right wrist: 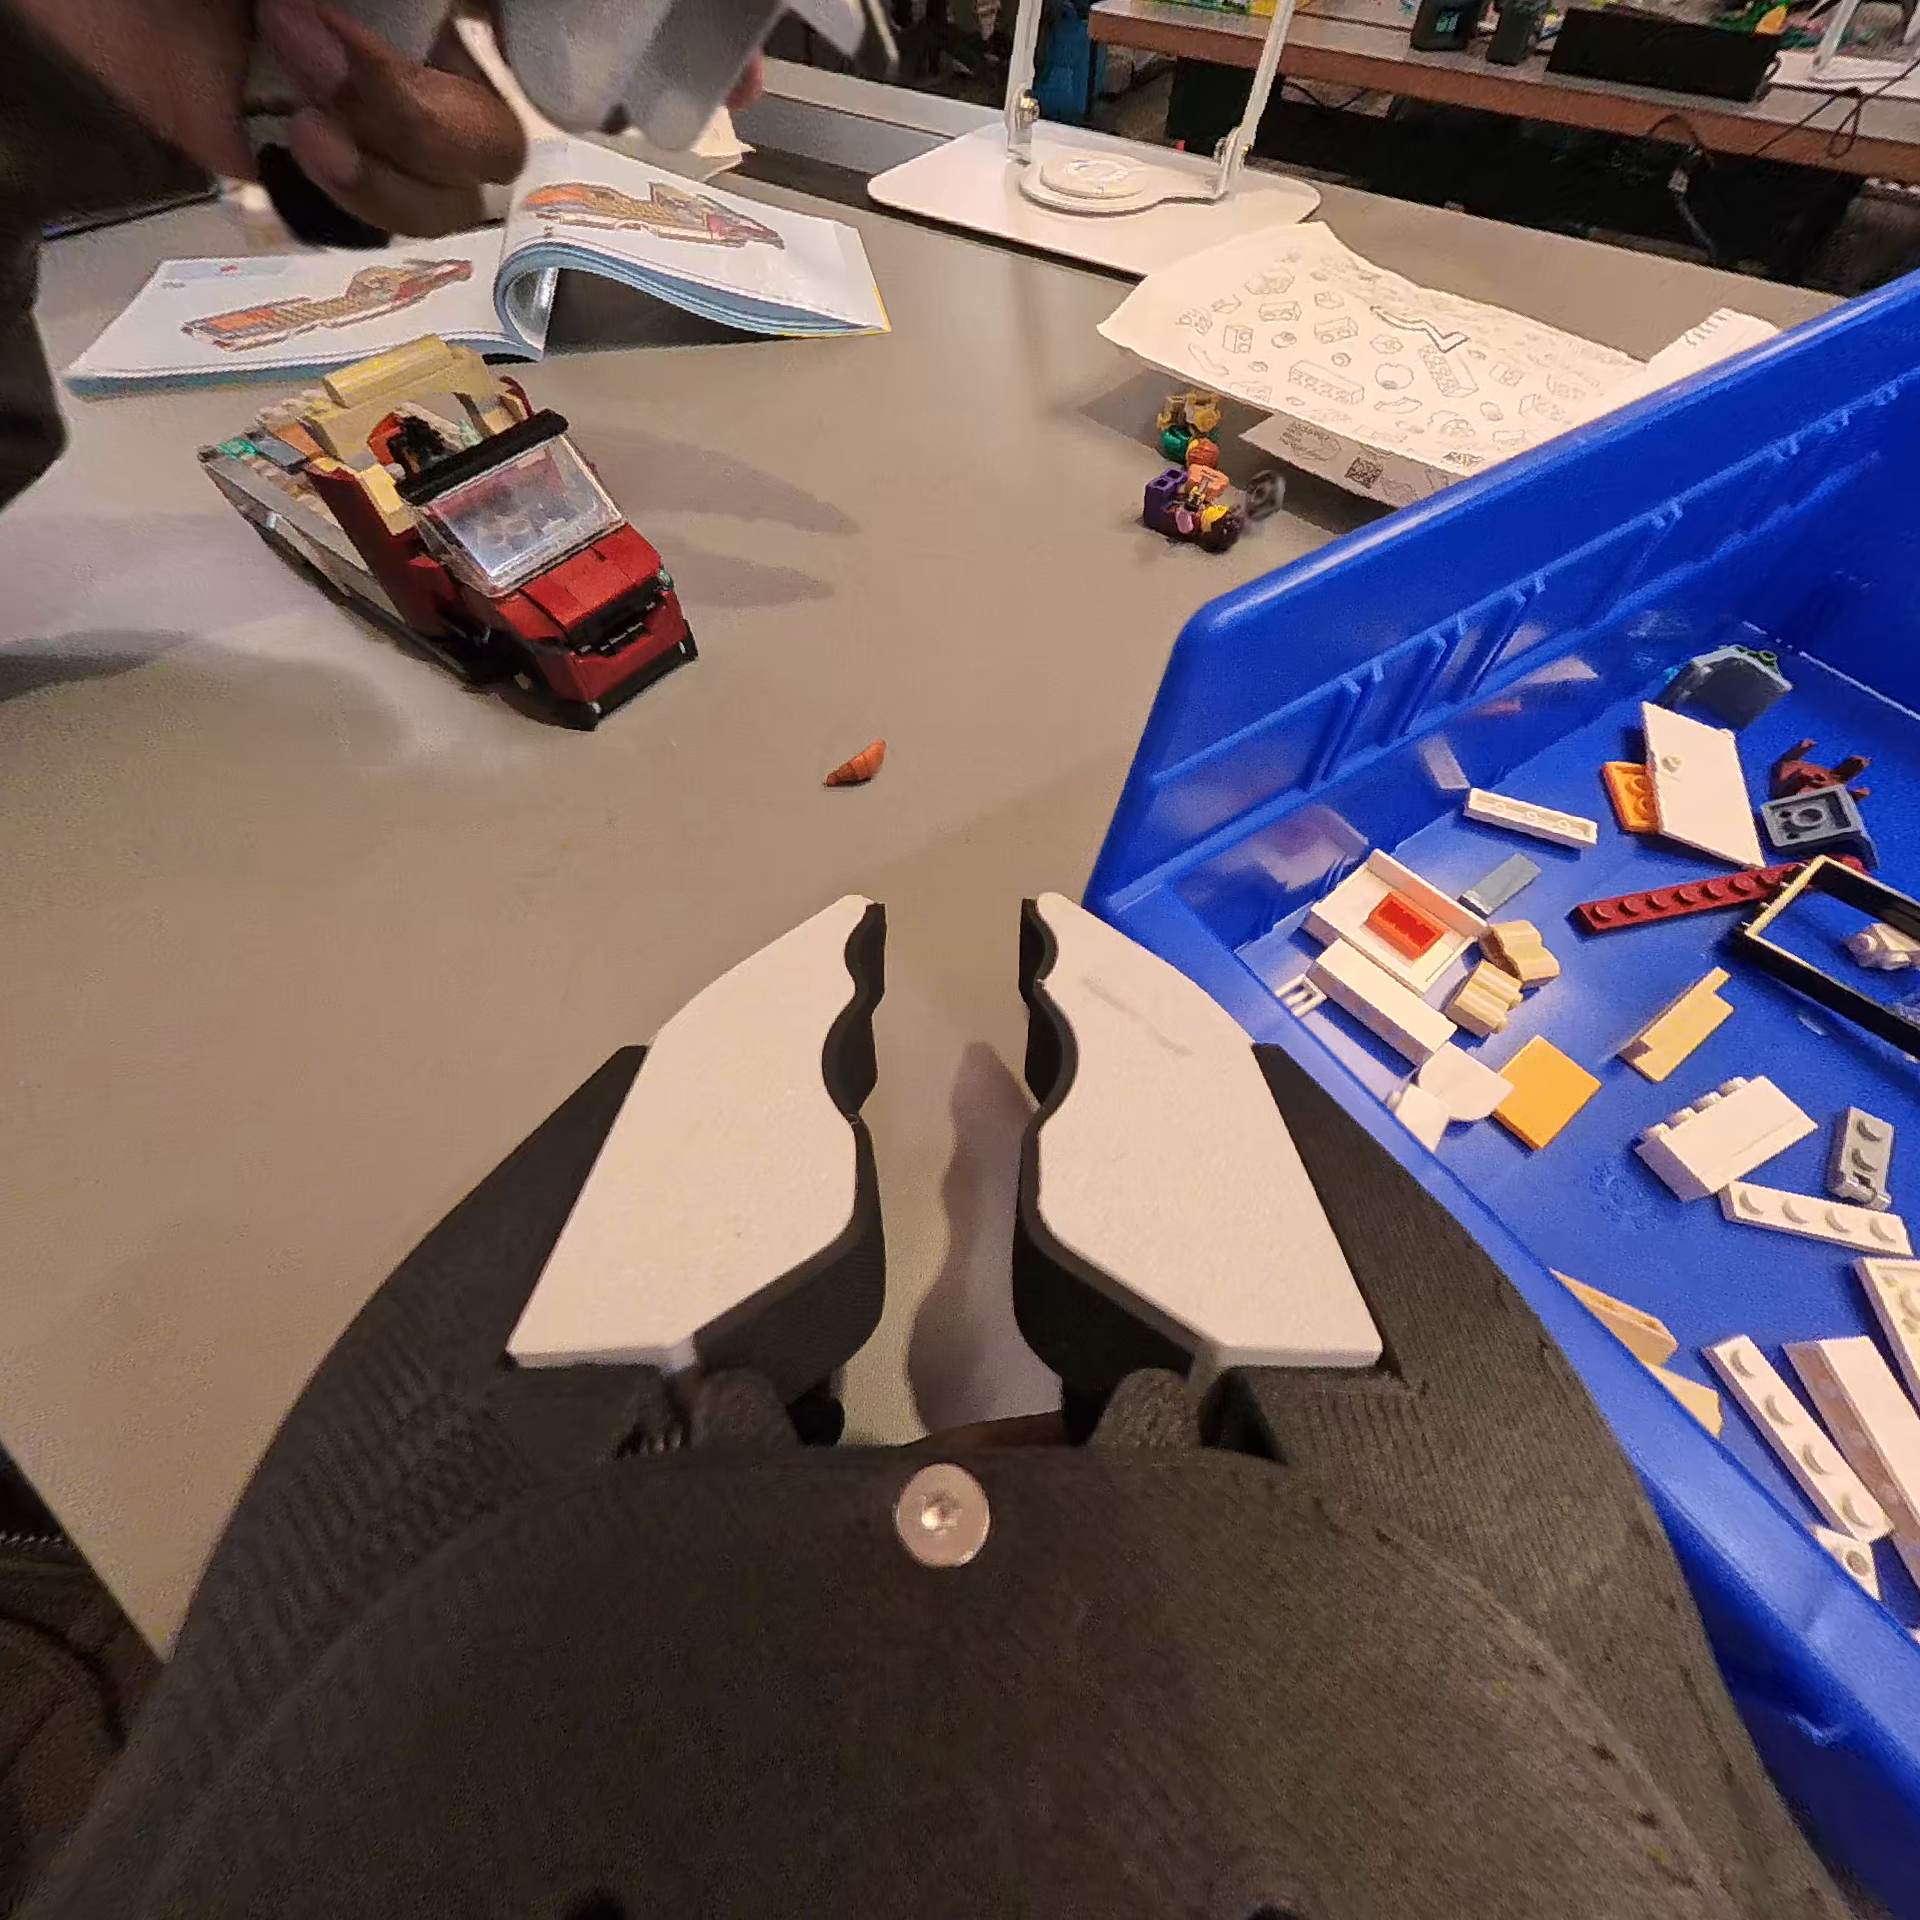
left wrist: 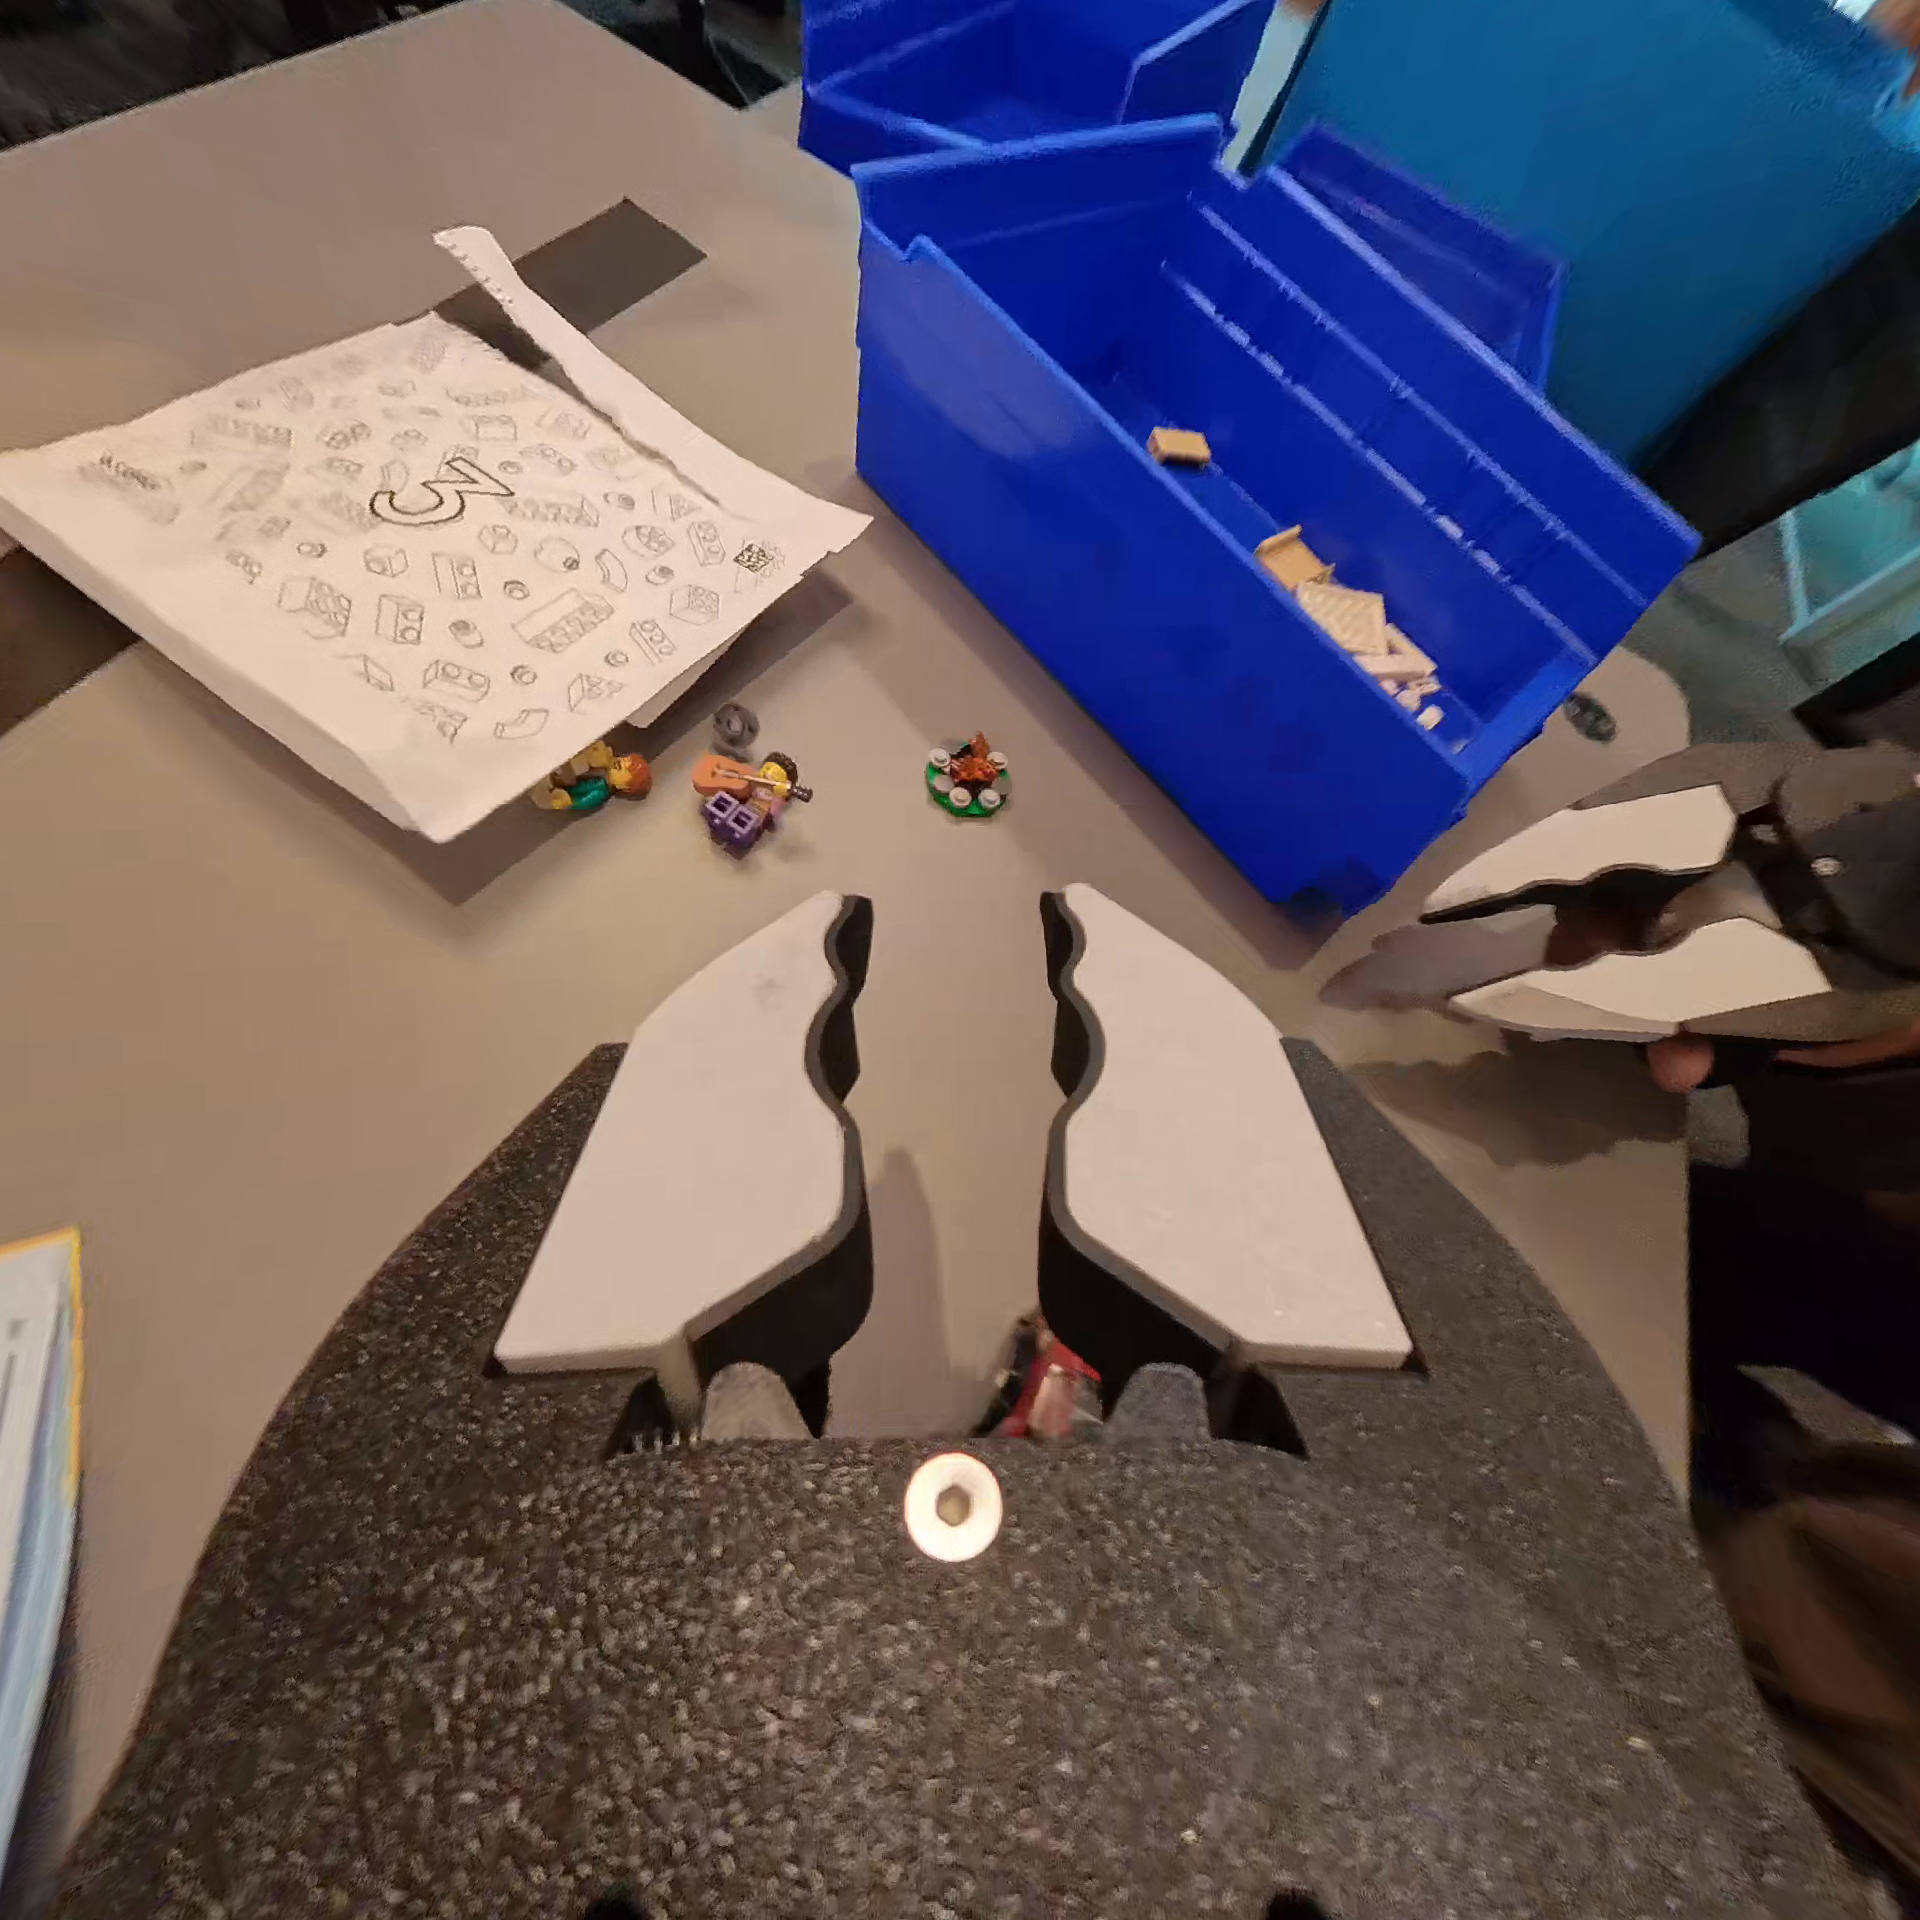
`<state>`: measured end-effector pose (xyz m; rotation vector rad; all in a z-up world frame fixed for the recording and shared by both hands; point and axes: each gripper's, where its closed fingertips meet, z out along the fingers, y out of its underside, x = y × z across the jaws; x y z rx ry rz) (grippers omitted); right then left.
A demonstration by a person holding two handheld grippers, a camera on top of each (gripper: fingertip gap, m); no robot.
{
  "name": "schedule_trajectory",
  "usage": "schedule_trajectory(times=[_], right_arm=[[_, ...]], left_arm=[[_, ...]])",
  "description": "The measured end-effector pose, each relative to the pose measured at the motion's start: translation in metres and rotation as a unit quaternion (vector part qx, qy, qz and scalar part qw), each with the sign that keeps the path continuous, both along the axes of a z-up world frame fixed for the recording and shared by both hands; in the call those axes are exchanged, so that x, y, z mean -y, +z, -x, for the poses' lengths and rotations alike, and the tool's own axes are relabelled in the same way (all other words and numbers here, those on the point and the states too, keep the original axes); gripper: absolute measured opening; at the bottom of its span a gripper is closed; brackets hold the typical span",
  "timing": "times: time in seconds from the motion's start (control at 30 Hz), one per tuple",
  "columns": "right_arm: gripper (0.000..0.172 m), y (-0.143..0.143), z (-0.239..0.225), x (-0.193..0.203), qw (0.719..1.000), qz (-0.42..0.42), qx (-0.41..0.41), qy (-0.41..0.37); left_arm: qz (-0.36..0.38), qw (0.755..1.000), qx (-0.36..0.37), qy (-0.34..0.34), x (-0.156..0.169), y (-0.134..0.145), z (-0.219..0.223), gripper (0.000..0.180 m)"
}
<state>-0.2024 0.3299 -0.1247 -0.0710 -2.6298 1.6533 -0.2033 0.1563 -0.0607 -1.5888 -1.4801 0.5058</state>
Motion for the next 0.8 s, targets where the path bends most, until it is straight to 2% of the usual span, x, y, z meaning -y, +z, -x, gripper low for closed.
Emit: schedule_trajectory(times=[0.17,0.3,0.5,0.7,0.8], right_arm=[[0.025,-0.002,-0.001,-0.001,1.0,-0.007,0.008,0.01],[0.025,-0.005,0.0,-0.004,1.0,-0.015,0.019,0.013],[0.025,-0.006,0.0,-0.004,0.999,-0.017,0.039,0.026],[0.025,-0.005,0.001,-0.003,0.998,-0.014,0.048,0.037],[0.025,-0.004,0.0,-0.003,0.998,-0.01,0.054,0.042]], left_arm=[[0.11,0.991,0.051,-0.06,0.01,-0.021,0.054,0.032],[0.129,0.981,0.116,-0.089,0.009,-0.053,0.087,0.023],[0.199,0.949,0.223,-0.101,0.015,-0.099,0.11,0.024],[0.245,0.925,0.276,-0.094,0.024,-0.119,0.128,0.026],[0.238,0.922,0.29,-0.1,0.02,-0.121,0.132,0.016]])
